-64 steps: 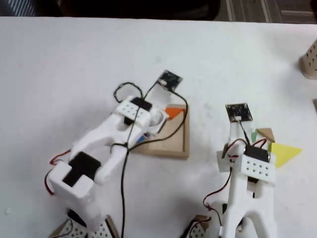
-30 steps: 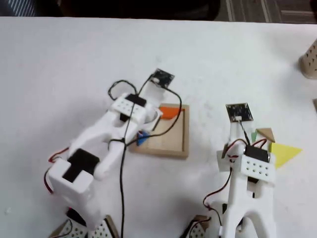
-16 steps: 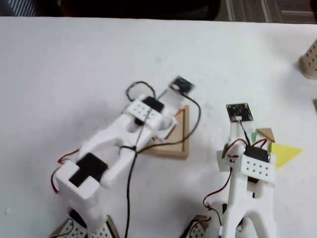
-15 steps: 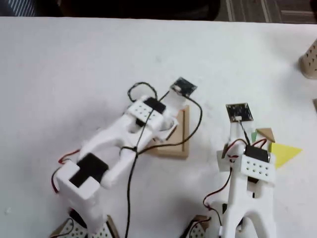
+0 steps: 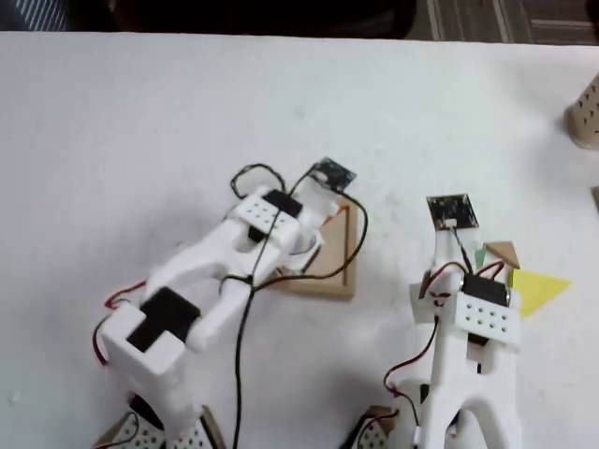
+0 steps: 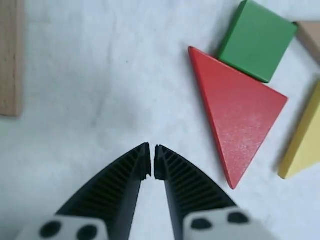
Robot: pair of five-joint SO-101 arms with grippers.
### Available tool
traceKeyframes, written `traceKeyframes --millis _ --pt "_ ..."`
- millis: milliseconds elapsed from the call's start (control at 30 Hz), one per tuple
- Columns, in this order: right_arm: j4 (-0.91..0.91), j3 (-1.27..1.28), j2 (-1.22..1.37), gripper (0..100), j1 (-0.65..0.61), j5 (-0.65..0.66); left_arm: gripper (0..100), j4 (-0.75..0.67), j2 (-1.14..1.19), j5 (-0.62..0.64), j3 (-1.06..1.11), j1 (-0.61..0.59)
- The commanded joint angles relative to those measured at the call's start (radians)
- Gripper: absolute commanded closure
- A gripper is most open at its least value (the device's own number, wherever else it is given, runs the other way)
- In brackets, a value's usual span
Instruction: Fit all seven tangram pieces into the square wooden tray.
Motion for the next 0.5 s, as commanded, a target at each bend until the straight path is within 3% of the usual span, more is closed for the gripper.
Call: traceKeyframes --millis 0,200,467 --pt "-0.016 -0.003 -0.025 97.4 0.002 0.014 98 -0.008 -0.048 0.006 -0.003 -0.004" --pt "-0.016 -0.003 -0.025 97.4 0.002 0.014 98 0.023 -0.054 0.006 -0.009 0.033" --pt "-0.031 0.0 -0.025 97.4 0.002 0.011 98 0.072 -0.237 0.006 0.04 0.091"
